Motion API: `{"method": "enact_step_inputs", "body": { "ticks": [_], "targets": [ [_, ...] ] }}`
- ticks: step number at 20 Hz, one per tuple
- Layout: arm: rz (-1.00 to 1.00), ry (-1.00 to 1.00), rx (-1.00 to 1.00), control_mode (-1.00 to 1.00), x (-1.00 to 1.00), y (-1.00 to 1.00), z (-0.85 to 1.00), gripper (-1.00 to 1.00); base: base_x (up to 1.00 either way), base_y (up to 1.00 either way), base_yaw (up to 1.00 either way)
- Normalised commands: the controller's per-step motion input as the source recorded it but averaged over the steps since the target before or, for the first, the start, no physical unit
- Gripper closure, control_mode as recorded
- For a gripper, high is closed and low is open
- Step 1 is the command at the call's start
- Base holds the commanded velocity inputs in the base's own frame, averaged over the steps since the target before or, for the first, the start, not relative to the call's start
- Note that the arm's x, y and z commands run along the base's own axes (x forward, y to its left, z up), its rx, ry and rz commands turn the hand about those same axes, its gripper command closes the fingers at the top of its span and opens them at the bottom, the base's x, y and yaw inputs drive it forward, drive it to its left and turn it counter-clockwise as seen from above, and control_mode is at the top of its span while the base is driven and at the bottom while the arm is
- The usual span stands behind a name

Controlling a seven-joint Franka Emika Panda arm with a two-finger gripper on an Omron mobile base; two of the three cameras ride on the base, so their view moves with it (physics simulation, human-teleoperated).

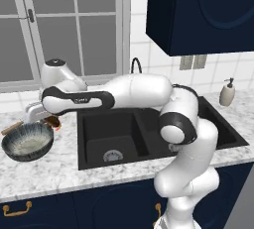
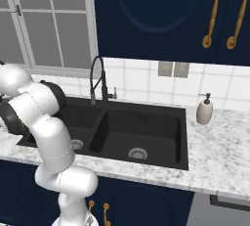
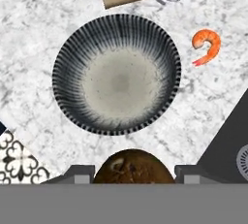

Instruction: Pick the mushroom from the sink and place it in the bowl. Then pick the bowl and place it in the microwave. Then close the microwave door and press the start button.

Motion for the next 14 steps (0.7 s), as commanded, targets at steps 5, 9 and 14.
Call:
{"method": "enact_step_inputs", "body": {
  "ticks": [5, 9, 14],
  "targets": [
    [0.00, 0.00, -0.02, -1.00, 0.24, 0.23, -0.51, 1.00, 0.00, 0.00, 0.00],
    [0.00, 0.03, 0.00, -1.00, 0.23, 0.33, -0.51, 1.00, 0.00, 0.00, 0.00],
    [0.00, 0.07, 0.00, -1.00, 0.24, 0.27, -0.35, 1.00, 0.00, 0.00, 0.00]
  ]
}}
